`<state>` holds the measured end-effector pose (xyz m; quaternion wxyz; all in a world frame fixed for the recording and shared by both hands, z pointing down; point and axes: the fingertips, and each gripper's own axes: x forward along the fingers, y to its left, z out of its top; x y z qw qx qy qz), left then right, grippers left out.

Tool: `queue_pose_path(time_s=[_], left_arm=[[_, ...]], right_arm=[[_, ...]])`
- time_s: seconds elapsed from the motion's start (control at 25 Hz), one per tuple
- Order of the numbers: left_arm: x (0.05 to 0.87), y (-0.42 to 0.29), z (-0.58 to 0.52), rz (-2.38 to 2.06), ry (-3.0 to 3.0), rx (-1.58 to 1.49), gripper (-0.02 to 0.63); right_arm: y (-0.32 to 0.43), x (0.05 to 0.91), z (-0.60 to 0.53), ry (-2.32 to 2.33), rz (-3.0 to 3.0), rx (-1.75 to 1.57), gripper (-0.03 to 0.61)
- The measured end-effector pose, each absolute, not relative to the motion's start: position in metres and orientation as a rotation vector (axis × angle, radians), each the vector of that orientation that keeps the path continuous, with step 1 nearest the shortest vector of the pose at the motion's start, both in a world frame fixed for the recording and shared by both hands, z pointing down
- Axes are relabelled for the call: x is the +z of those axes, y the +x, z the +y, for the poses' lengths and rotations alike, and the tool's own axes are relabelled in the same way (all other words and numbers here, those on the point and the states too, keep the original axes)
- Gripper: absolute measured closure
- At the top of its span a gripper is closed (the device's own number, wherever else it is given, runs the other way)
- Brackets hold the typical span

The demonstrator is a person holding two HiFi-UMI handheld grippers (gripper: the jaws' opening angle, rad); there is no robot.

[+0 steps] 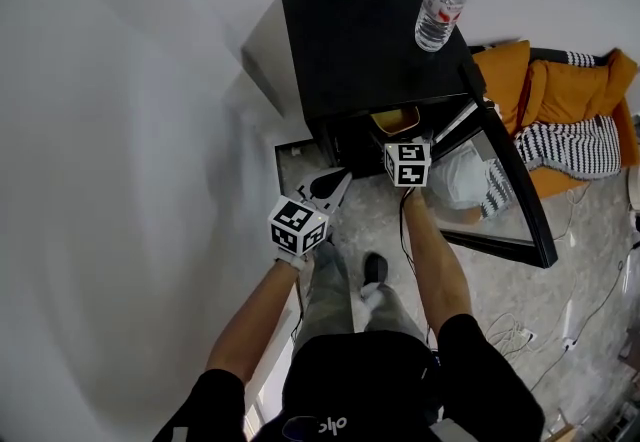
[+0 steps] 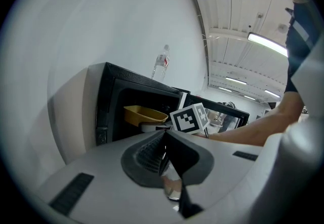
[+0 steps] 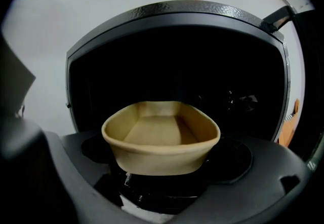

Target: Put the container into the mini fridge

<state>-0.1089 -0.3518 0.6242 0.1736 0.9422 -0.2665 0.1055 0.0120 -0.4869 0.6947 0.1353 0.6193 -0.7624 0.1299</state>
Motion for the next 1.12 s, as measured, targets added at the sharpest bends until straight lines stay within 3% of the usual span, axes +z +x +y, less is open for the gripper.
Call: queue_pose_path(time_s=[1.12], left_arm=[[0.629, -0.116, -0.368, -0.792, 2.638, 0.274, 0.607]], right_arm=[[-0.004, 0.708, -0.494, 1.742, -2.253, 0.395, 0.032]])
